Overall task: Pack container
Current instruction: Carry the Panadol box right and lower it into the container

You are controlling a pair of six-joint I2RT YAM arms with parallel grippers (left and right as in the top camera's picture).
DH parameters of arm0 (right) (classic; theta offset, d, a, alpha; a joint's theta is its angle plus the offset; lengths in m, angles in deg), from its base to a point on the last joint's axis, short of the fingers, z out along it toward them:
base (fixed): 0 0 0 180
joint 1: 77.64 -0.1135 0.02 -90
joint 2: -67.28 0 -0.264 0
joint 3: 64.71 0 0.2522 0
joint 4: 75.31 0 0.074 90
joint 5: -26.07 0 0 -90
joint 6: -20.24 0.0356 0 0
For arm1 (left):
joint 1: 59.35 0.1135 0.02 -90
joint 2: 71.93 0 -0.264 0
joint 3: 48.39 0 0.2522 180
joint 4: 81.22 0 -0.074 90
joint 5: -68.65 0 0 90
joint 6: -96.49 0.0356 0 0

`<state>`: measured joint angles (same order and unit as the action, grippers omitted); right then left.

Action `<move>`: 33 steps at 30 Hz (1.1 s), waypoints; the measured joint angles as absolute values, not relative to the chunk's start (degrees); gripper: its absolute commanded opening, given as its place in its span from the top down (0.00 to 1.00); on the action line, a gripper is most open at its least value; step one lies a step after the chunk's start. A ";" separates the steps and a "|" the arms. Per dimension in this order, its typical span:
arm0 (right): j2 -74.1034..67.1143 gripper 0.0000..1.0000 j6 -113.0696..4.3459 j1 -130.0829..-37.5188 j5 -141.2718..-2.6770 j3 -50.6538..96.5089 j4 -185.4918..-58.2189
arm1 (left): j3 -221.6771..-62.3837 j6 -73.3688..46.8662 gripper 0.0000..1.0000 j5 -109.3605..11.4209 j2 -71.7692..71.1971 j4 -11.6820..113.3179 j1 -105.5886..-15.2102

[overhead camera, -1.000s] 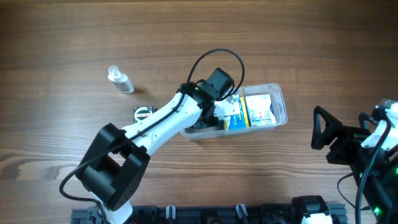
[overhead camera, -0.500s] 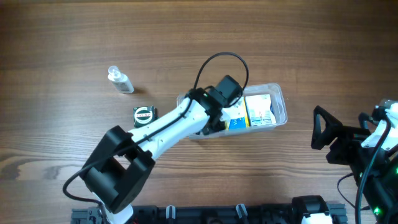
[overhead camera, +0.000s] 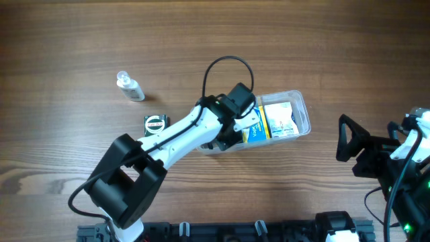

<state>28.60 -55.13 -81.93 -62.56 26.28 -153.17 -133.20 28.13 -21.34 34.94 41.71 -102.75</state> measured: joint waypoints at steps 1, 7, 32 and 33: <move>28.60 0.00 -55.13 -81.93 -62.56 26.28 -153.17 | -132.89 28.13 0.79 -21.15 34.94 42.24 -102.31; 28.60 0.00 -55.13 -81.93 -62.56 26.28 -153.17 | -132.22 28.40 0.76 -19.68 34.94 46.17 -99.05; 28.60 0.00 -55.13 -81.93 -62.56 26.28 -153.17 | -132.50 24.29 0.79 -17.80 29.34 46.57 -101.50; 28.60 0.00 -55.13 -81.93 -62.56 26.28 -153.17 | -132.48 24.31 0.80 -17.89 29.84 47.22 -101.33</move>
<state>28.60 -55.13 -81.93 -62.56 26.28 -153.17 -132.48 24.31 -17.89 29.84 47.22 -101.33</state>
